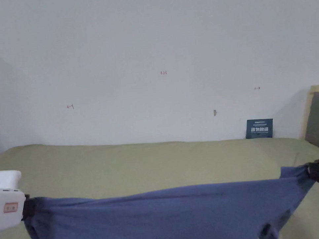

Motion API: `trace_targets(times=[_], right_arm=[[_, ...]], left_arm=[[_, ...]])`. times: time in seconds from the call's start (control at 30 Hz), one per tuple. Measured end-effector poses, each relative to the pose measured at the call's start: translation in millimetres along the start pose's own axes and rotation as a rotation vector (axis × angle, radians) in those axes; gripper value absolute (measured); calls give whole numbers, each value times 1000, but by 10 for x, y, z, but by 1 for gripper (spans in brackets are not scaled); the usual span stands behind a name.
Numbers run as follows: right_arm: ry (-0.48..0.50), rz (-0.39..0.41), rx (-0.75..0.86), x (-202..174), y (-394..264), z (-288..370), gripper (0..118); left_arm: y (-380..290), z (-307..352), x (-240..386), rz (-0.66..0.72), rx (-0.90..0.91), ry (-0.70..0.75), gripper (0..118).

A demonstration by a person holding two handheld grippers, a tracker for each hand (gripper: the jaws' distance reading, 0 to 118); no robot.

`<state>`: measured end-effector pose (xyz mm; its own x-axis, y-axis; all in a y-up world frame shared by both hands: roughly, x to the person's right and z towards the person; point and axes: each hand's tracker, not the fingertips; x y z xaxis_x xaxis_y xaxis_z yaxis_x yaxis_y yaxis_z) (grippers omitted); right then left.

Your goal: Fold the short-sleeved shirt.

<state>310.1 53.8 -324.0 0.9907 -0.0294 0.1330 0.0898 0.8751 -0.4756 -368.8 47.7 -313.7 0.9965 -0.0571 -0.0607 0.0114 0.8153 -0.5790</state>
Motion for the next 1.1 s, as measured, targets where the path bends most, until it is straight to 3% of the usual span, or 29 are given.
trace_targets(times=[0.23,0.43,0.63,1.1], right_arm=[[-2,24,122,-197,428,892,0],[-32,21,155,-301,734,1010,0],[-67,71,159,-360,1048,736,0],[-118,38,165,-510,1721,-520,0]], left_arm=[[623,706,-135,59,107,-3,5],[1088,742,-51,60,159,36,5],[1525,540,51,52,158,68,5],[2147,-530,315,43,198,169,5]])
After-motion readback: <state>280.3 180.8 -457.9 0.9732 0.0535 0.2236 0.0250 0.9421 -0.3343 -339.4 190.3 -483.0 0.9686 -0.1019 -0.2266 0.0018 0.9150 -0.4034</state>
